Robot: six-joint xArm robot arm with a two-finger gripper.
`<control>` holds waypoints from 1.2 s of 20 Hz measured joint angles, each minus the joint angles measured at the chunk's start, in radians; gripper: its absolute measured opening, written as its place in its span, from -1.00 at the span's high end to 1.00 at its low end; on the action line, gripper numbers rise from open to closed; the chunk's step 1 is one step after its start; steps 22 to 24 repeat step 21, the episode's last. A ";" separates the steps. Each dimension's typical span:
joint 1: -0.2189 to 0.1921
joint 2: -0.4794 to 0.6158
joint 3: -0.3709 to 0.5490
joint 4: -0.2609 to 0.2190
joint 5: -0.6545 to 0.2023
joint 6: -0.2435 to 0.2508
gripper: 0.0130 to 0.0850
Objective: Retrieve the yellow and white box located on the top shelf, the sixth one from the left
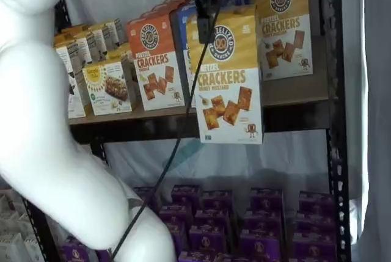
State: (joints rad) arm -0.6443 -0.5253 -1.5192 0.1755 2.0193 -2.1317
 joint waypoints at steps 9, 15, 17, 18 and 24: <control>0.079 -0.074 0.091 -0.004 -0.017 0.075 -0.33; 0.123 -0.099 0.133 -0.010 -0.033 0.114 -0.33; 0.134 -0.106 0.145 -0.011 -0.040 0.124 -0.33; 0.139 -0.109 0.151 -0.011 -0.044 0.129 -0.33; 0.148 -0.118 0.166 -0.008 -0.056 0.138 -0.33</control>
